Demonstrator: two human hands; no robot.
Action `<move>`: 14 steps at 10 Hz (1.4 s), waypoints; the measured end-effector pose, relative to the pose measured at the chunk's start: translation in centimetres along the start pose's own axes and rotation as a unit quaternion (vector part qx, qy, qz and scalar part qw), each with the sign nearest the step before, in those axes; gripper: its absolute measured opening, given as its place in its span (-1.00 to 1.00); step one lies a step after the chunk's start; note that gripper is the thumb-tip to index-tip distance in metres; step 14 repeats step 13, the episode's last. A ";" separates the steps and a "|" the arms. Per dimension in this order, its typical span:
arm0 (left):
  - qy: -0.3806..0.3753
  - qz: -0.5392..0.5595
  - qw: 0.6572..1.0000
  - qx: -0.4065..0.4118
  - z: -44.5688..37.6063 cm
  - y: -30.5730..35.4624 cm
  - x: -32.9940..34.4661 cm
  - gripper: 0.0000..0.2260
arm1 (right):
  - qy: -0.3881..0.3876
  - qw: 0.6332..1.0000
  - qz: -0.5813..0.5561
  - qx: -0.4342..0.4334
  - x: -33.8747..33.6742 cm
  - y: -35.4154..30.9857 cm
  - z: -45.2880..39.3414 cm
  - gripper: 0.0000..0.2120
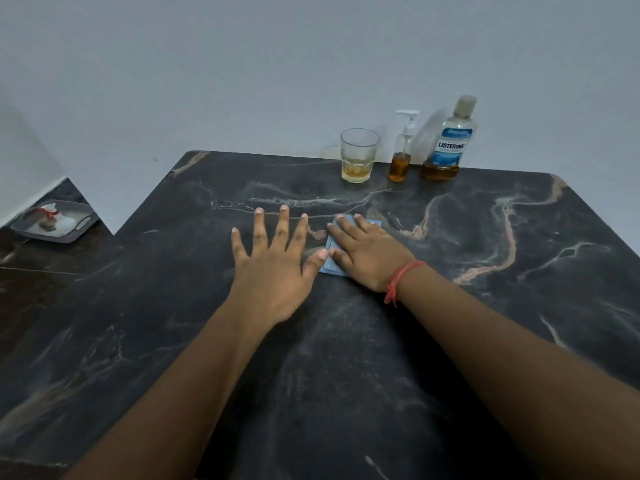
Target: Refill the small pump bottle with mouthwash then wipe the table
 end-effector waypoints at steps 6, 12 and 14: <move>-0.002 -0.050 0.998 -0.027 -5.8 -7.7 -0.9 -0.27 | -0.019 1.000 -0.008 -0.010 -3.3 0.5 -19.7 -0.45; -0.021 -0.038 0.999 -0.030 -6.5 -8.3 -0.7 -0.27 | -0.008 1.000 -0.019 -0.007 -5.2 1.9 -22.9 -0.45; -0.012 -0.033 0.999 -0.031 -6.4 -7.6 -1.3 -0.29 | 0.038 0.997 -0.049 -0.035 -5.6 0.7 -20.6 -0.43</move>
Point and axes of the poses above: each hand's wrist, its own z-axis away from the middle knuckle, its own x-axis out of the palm, y = z × x, the point moved 4 cm from there along -z, towards the middle knuckle, and after that the axes turned 9 degrees about -y, right-handed, at the moved point
